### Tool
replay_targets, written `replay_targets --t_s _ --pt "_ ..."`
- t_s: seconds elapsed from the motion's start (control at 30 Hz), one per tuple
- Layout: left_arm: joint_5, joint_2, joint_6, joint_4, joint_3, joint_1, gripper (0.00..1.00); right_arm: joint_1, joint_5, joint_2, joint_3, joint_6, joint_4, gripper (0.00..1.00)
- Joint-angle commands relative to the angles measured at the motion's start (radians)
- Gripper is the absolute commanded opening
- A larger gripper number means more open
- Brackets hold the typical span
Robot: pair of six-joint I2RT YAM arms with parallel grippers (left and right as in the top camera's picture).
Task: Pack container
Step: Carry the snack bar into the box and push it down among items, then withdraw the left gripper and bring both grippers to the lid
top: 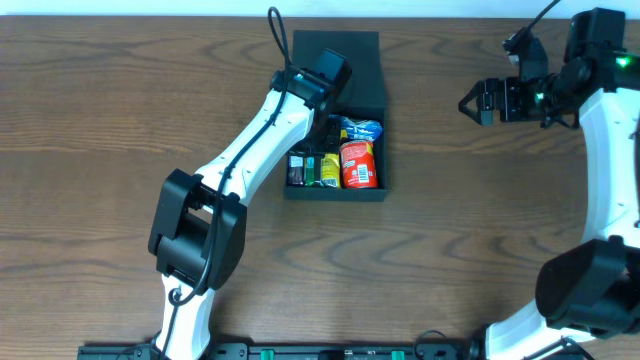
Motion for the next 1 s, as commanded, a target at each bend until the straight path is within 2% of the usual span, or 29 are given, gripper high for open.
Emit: replay_targets --t_s 0.0,0.37,0.47,0.5,0.53,0.57,0.6,0.63,0.8,0.97 --pt "-0.011 -0.002 -0.013 0.012 -0.048 0.006 0.06 -0.006 -0.012 -0.016 -0.008 -0.008 -0.001 0.99" --pt "-0.116 -0.11 -0.028 0.024 0.106 0.039 0.06 -0.006 -0.013 -0.016 -0.008 0.045 0.028 0.99" --pt "-0.112 -0.149 -0.066 0.045 0.113 0.096 0.06 -0.006 -0.024 -0.016 -0.008 0.048 0.047 0.91" --pt "-0.086 -0.153 -0.079 0.049 0.113 0.133 0.06 -0.006 -0.023 -0.016 -0.008 0.048 0.055 0.82" --pt "-0.047 -0.153 -0.083 0.052 0.112 0.165 0.06 -0.006 -0.023 -0.016 -0.008 0.048 0.066 0.67" --pt "-0.013 -0.149 -0.086 0.056 0.11 0.193 0.06 -0.006 -0.024 -0.015 -0.01 0.05 0.078 0.47" --pt "0.031 -0.143 -0.087 0.07 0.104 0.227 0.06 -0.004 -0.023 -0.014 -0.014 0.063 0.098 0.2" --pt "0.073 -0.135 -0.086 0.089 0.095 0.264 0.06 0.0 -0.023 -0.014 -0.027 0.089 0.13 0.02" --pt "0.106 -0.1 -0.086 0.1 0.086 0.356 0.06 0.02 -0.005 -0.014 -0.131 0.213 0.275 0.02" --pt "0.214 -0.1 -0.017 0.072 0.086 0.398 0.06 0.024 -0.034 -0.014 -0.192 0.214 0.272 0.09"
